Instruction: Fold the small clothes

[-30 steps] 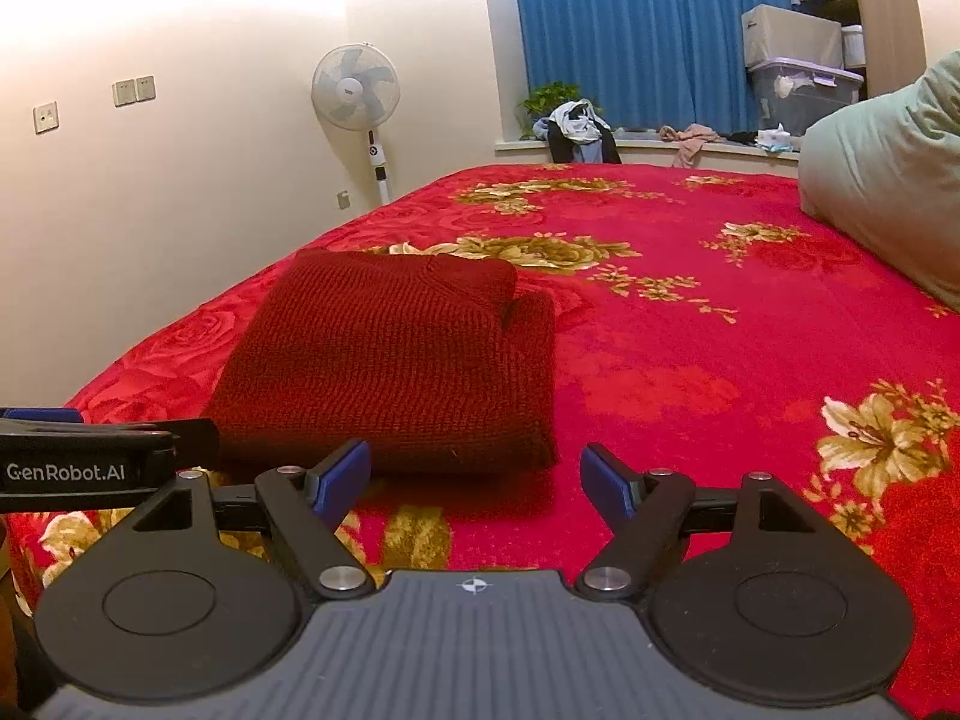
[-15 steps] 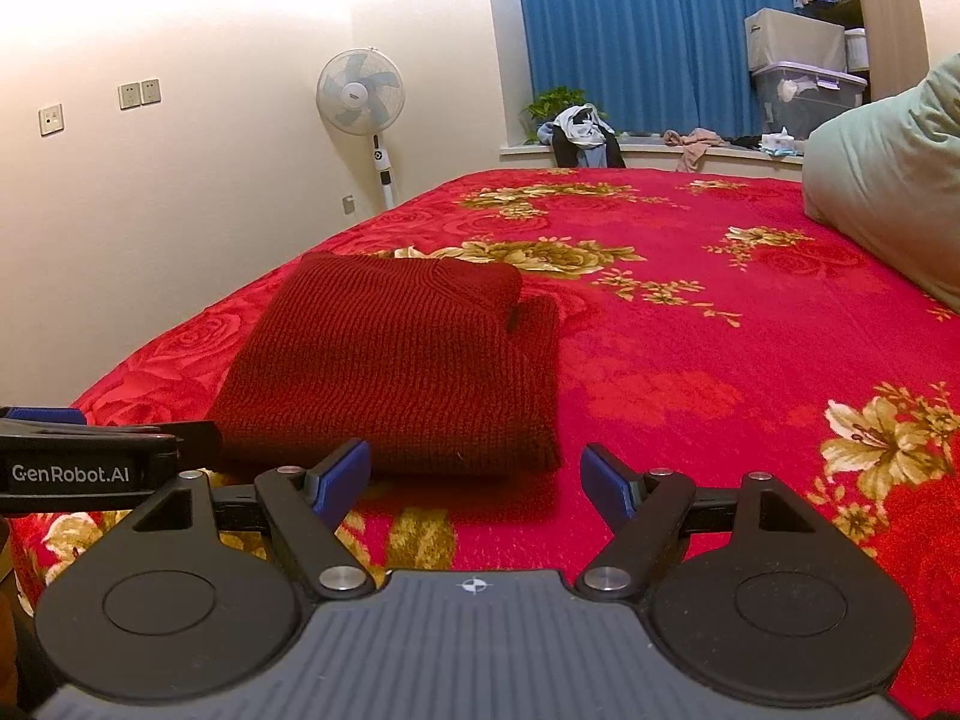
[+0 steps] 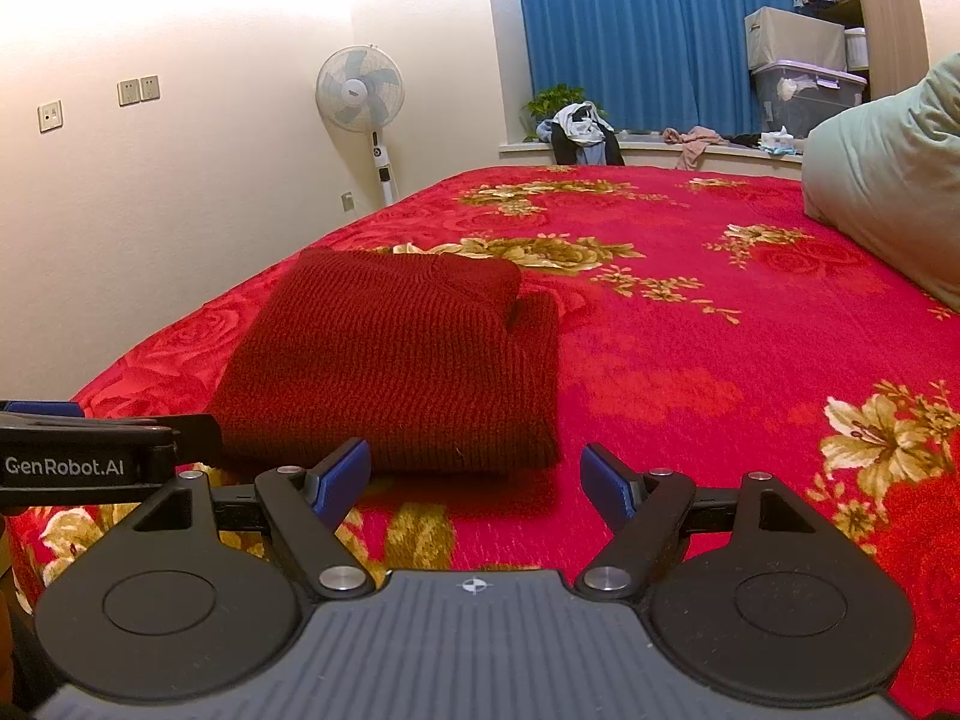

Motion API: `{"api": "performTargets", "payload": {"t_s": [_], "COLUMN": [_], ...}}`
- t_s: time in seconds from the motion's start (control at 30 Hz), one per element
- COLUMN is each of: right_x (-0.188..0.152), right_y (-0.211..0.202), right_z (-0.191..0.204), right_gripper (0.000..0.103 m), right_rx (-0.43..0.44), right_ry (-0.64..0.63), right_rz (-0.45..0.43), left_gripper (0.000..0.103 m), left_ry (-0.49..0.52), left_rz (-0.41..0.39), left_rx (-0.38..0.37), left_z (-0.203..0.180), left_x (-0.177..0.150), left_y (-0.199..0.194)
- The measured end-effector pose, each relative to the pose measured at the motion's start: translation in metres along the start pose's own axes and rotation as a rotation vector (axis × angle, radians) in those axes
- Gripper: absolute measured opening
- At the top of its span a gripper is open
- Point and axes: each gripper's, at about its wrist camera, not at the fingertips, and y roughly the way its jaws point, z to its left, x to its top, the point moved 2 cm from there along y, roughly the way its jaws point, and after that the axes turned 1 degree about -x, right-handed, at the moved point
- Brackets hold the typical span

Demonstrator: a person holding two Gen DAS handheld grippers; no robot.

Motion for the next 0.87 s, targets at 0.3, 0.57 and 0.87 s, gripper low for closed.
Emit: {"api": "performTargets", "payload": {"t_s": [0.3, 0.57, 0.87], "right_x": [-0.0004, -0.0006, -0.0007], "right_y": [0.001, 0.0011, 0.0013], "right_z": [0.0005, 0.0001, 0.0001], "right_gripper": [0.078, 0.078, 0.078], "right_rx": [0.0, 0.001, 0.001], "right_ry": [-0.002, 0.0, 0.0], "right_rz": [-0.001, 0.0, 0.002], "left_gripper": [0.103, 0.103, 0.103], "left_ry": [0.001, 0.001, 0.006], "left_rz": [0.0, 0.001, 0.004], "left_rx": [-0.003, -0.003, -0.006], "left_z": [0.001, 0.0015, 0.005], "left_x": [0.0, -0.0001, -0.001], "left_y": [0.0005, 0.0009, 0.0028]}}
